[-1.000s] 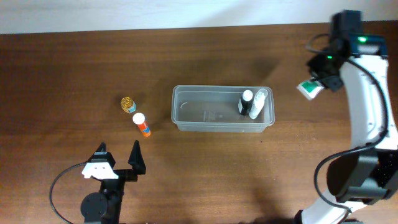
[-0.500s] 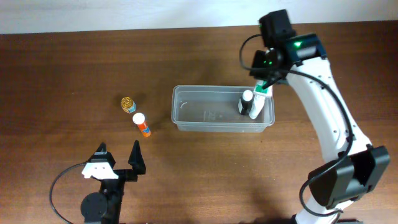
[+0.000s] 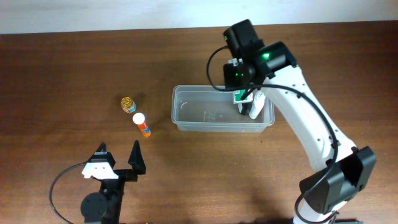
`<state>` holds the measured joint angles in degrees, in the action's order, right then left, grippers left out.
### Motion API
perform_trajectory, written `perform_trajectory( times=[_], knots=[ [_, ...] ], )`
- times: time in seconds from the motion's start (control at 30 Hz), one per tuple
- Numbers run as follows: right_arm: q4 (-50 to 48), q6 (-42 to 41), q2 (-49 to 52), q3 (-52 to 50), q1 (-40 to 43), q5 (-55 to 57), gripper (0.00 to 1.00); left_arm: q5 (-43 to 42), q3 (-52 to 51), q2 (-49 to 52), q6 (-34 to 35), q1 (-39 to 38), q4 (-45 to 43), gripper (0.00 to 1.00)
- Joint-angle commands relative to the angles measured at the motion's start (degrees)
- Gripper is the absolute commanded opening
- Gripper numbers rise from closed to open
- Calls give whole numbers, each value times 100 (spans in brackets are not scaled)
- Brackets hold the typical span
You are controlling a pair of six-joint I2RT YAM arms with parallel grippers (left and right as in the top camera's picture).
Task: Pack container
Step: 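Lift the box with the right gripper and carry it over the container, then lower the box into the container's middle and open the right gripper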
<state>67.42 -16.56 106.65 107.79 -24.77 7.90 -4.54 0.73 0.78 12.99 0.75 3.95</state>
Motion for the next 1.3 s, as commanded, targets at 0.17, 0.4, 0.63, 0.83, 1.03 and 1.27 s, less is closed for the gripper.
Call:
perform_trajectory(
  times=[0.17, 0.4, 0.63, 0.83, 1.03, 1.27],
  knots=[
    [-31, 1010, 57, 85, -240, -17, 29, -63, -22, -48, -90, 26, 17, 99],
    [-37, 2166, 87, 85, -236, -127, 33, -61, -22, -48, -90, 26, 17, 100],
    [61, 2824, 87, 85, -238, -160, 41, -61, -22, -48, -90, 26, 17, 99],
    [160, 3381, 87, 85, -238, -179, 46, -63, -22, -48, -90, 26, 17, 100],
    [155, 3432, 87, 85, -238, -192, 46, -63, -22, -48, -90, 26, 17, 99],
    [-83, 3432, 87, 85, -221, -190, 98, -63, -22, -48, -90, 26, 17, 99]
  ],
)
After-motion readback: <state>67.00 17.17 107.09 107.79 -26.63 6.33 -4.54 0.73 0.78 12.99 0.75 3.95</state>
